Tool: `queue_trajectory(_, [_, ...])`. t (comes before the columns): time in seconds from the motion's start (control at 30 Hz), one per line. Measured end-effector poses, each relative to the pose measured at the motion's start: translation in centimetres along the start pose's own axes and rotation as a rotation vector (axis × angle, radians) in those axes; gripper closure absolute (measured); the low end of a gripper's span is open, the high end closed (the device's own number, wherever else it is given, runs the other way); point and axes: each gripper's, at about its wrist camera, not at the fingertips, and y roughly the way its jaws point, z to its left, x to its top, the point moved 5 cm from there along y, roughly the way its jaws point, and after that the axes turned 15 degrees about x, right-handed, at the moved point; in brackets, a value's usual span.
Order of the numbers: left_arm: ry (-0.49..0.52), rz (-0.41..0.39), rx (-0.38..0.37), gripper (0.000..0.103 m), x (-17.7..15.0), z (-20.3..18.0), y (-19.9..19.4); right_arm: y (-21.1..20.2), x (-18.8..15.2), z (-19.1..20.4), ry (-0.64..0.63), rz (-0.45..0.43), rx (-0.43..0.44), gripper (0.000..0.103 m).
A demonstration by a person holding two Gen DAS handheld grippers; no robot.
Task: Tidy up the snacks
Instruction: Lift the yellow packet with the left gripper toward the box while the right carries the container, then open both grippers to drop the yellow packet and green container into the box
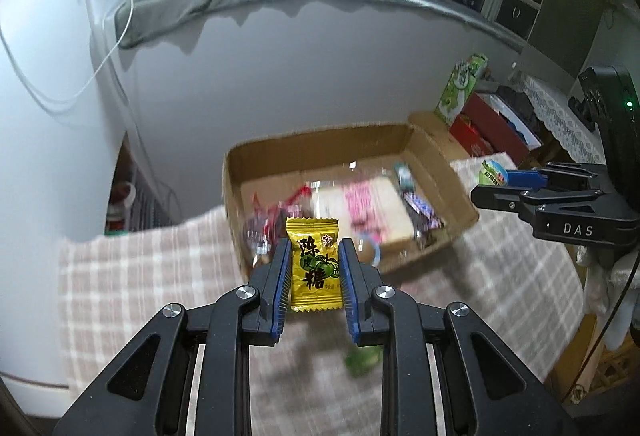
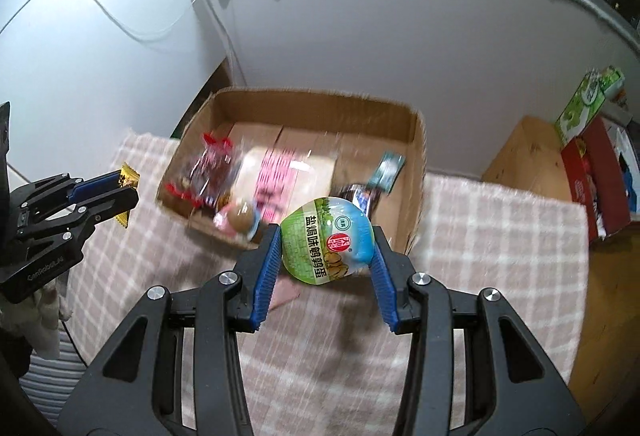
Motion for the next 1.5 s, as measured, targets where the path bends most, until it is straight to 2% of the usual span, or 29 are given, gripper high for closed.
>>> queue_trajectory(0.43, [0.001, 0.001, -0.003, 0.081, 3.4, -1.6, 2.8, 2.5, 3.2, -2.0, -0.006, 0.009, -0.018, 0.058])
queue_trajectory(0.93, [-0.005, 0.063, 0.010, 0.081, 3.4, -2.1, 5.8, 5.3, 3.1, -4.0, 0.019, 0.074, -0.031, 0.056])
queue_trajectory(0.97, [-0.006, 0.068, 0.013, 0.074, 3.4, -1.9, 5.9, 5.3, 3.1, -4.0, 0.016, 0.075, -0.036, 0.052])
queue_trajectory(1.07, [-0.005, 0.070, 0.017, 0.049, 3.3, -2.0, 5.9, 5.3, 3.2, -3.8, 0.005, 0.069, -0.045, 0.028])
queue_trajectory(1.1, [-0.004, 0.071, 0.022, 0.041, 3.3, -2.0, 5.9, 5.2, 3.3, -3.7, -0.001, 0.064, -0.047, 0.027])
queue_trajectory(1.5, [-0.005, 0.059, 0.043, 0.040, 3.2, -1.8, 5.5, 5.2, 2.7, -3.5, -0.026, 0.089, -0.089, 0.026])
